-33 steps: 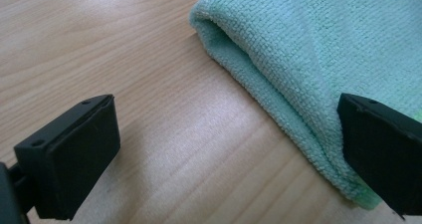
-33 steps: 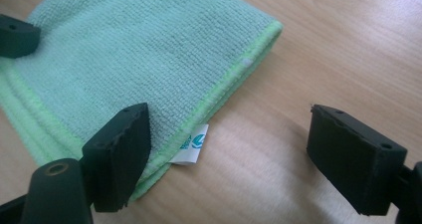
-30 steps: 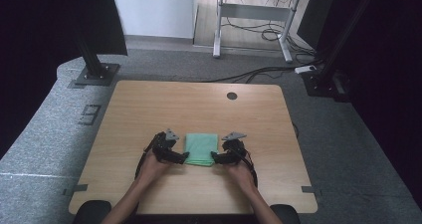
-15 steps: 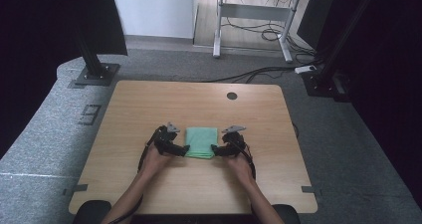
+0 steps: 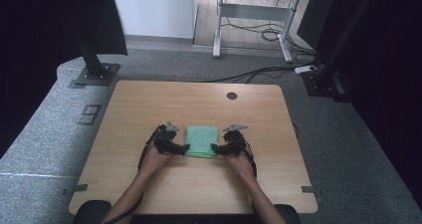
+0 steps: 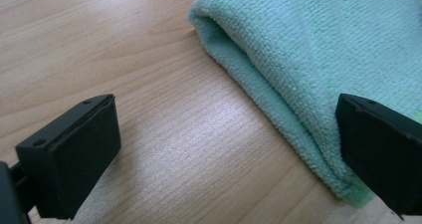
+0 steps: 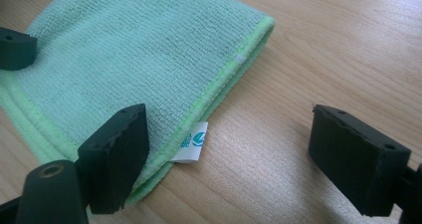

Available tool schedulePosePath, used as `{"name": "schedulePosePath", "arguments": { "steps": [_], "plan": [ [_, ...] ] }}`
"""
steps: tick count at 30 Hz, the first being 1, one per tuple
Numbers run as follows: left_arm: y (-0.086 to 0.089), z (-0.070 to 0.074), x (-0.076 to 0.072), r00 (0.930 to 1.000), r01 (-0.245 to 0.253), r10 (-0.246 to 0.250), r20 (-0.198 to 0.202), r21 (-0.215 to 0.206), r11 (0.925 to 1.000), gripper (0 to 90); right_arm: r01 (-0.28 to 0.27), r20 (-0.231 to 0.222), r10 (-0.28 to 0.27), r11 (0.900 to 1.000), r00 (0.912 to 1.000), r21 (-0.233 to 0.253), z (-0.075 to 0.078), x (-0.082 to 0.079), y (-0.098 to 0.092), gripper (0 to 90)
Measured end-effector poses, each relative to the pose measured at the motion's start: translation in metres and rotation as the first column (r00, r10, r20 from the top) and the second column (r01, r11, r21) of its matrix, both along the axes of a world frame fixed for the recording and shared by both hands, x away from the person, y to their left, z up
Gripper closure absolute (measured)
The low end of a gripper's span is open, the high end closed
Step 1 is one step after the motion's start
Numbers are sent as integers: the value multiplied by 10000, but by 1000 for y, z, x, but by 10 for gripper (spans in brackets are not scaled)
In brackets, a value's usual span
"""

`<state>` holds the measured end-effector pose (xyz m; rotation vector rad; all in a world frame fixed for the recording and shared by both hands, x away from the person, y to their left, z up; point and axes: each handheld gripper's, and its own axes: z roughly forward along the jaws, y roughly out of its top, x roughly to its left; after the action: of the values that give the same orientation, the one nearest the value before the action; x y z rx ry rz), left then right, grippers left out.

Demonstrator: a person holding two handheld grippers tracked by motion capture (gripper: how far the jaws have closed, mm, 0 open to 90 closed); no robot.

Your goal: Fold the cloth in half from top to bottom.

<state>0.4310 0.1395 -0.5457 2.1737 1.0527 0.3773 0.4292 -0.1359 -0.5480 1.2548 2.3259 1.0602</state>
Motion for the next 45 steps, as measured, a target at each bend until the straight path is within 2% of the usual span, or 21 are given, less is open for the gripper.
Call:
{"name": "schedulePosePath", "arguments": {
  "steps": [10, 14, 18, 23, 29, 36, 45],
  "plan": [
    [7, 24, -9, 9990, 294, -271, 369, -613, 9977, 9, -409, 119, 408, 9990, 9991, 157, 15, -5, -5, 123],
    [11, 30, -16, 9980, 512, -488, 401, -611, 9968, 8, -669, -37, 669, 9978, 9977, 24, 23, -9, -8, 42],
    [15, 35, -24, 9970, 674, -648, 419, -648, 9956, 7, -828, -35, 828, 9965, 9966, -92, 28, -15, -12, 4],
    [20, 39, -34, 9951, 828, -800, 573, -482, 9954, 4, -965, 60, 968, 9948, 9953, -318, 33, -24, -17, 0],
    [27, 45, -48, 9918, 968, -943, 859, -259, 9950, 0, -959, 285, 967, 9950, 9949, -283, 40, -34, -26, 0],
    [35, 49, -62, 9889, 1093, -1093, 1011, 56, 9940, 0, -893, 542, 905, 9957, 9944, -251, 48, -47, -38, 0],
    [48, 47, -80, 9881, 991, -1021, 1154, 311, 9946, 0, -714, 781, 730, 9972, 9943, -237, 51, -63, -55, 0]
  ]
}}
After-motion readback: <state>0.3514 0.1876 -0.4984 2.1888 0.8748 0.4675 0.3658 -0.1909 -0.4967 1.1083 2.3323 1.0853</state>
